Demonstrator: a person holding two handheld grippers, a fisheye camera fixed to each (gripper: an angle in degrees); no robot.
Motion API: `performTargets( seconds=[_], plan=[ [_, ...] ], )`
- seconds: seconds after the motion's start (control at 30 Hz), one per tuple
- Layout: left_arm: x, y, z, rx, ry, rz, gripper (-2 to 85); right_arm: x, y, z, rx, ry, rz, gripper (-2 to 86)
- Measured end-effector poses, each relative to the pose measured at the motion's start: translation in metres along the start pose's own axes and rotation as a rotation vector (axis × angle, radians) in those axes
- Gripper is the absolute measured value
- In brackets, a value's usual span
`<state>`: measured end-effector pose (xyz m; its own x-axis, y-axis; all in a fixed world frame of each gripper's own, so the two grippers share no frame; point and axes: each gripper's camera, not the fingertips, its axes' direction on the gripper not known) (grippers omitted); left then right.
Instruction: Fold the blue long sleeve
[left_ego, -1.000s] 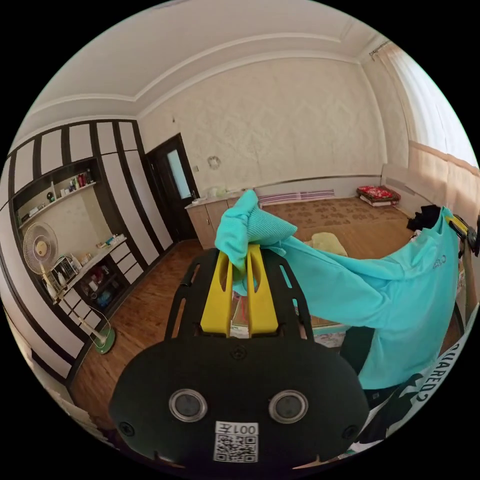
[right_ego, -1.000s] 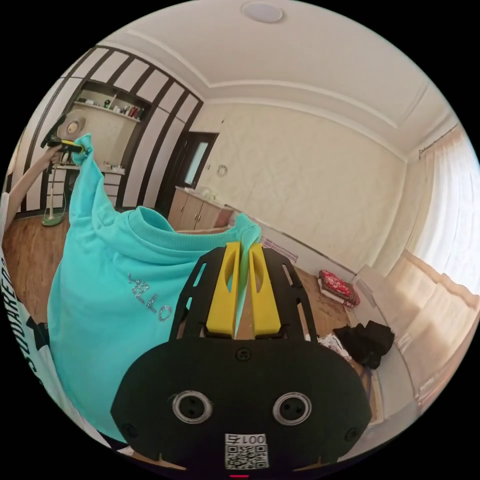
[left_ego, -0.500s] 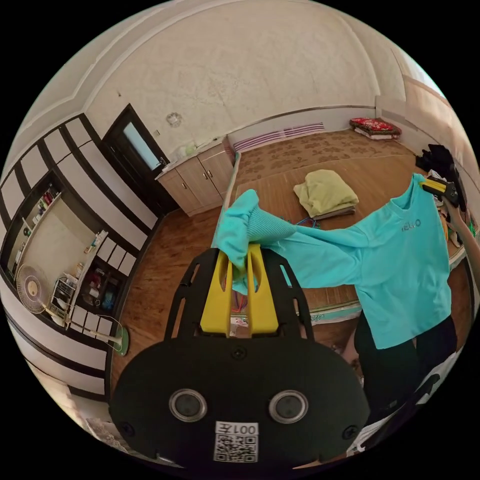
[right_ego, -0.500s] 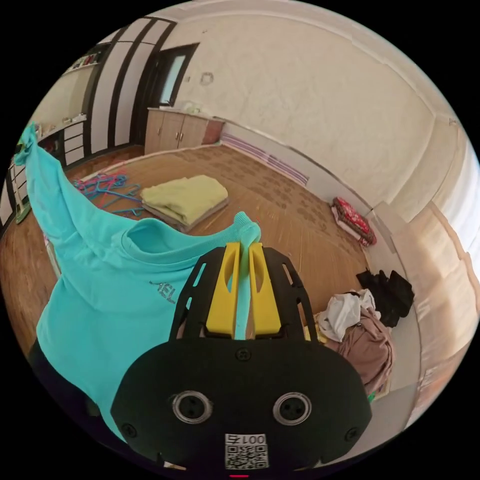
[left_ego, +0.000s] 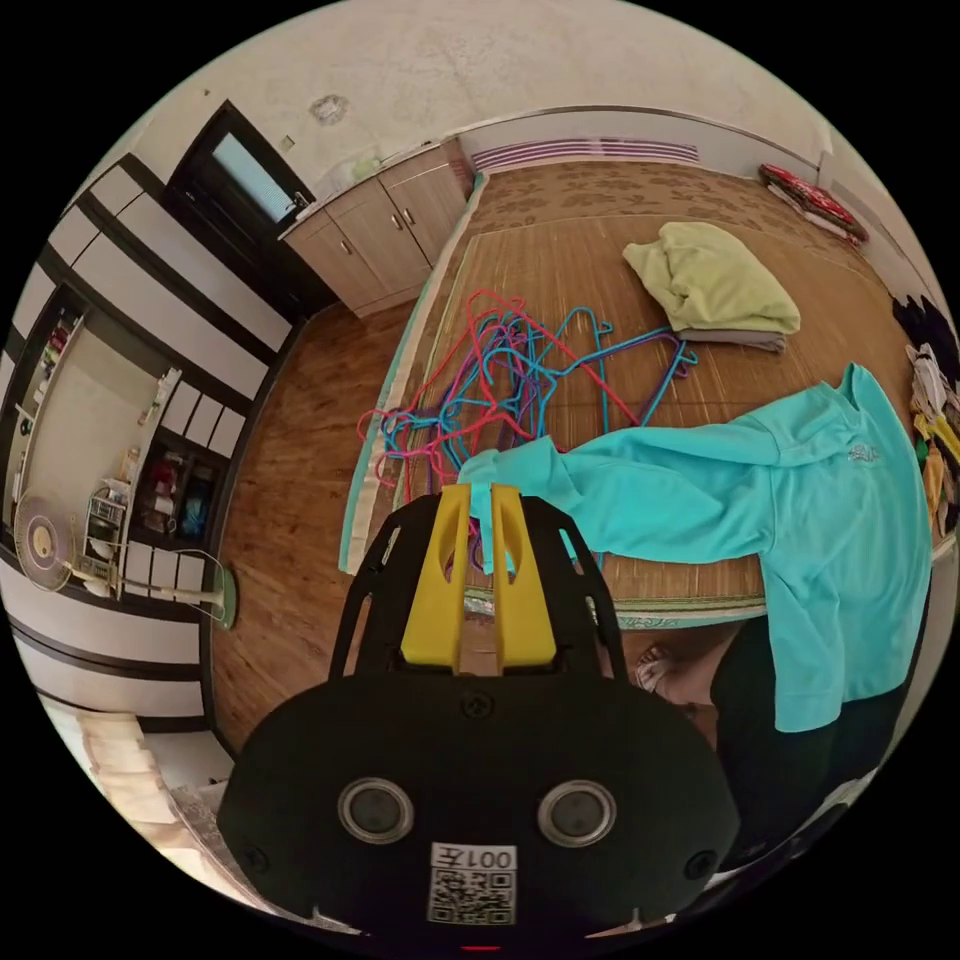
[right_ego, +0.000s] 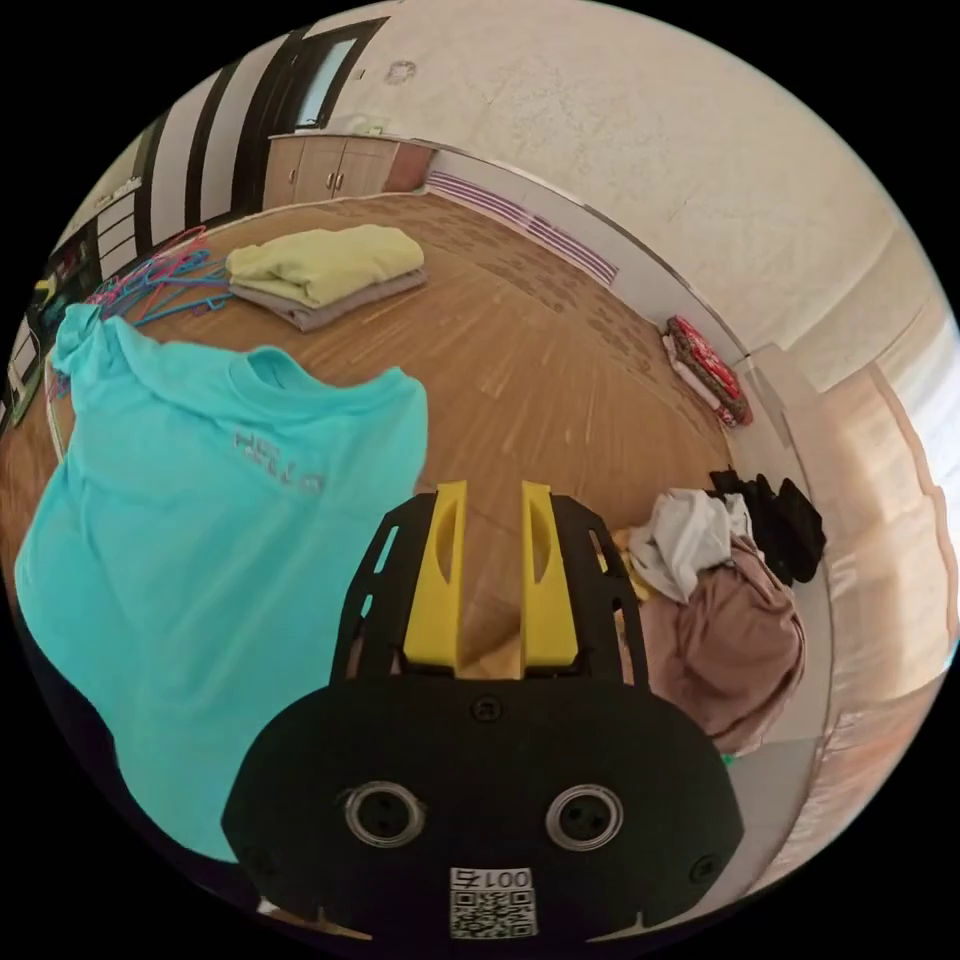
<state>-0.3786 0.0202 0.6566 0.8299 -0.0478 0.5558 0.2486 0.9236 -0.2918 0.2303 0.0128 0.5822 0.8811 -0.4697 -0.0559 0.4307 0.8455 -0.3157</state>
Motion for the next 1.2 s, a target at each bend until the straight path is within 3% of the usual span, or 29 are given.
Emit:
performTargets(
  seconds=[0.17, 0.4, 0.63, 0.83, 0.97, 1.2],
  plan=[
    [0.009, -0.003, -0.017, 0.016, 0.047, 0.105, 4.4, 0.038, 0.078, -0.001, -0.130, -0.122, -0.001, 7.1],
    [0.161, 0.009, -0.042, 0.116, 0.239, 0.553, 4.6, 0.048, 0.168, 0.035, -0.175, -0.316, 0.220, 8.3],
    [0.300, 0.010, -0.034, 0.104, 0.336, 0.830, 4.3, 0.053, 0.202, 0.039, -0.020, -0.313, 0.459, 10.0],
    [0.336, -0.007, 0.005, 0.011, 0.247, 0.886, 2.2, 0.034, 0.225, 0.071, -0.081, -0.387, 0.432, 13.6],
    [0.330, -0.019, 0.021, -0.023, 0.287, 0.865, -0.5, 0.035, 0.222, 0.091, -0.056, -0.420, 0.415, 15.1],
    [0.316, -0.039, 0.043, -0.029, 0.302, 0.875, -1.0, 0.052, 0.222, 0.112, -0.049, -0.607, 0.528, 4.7]
  ],
)
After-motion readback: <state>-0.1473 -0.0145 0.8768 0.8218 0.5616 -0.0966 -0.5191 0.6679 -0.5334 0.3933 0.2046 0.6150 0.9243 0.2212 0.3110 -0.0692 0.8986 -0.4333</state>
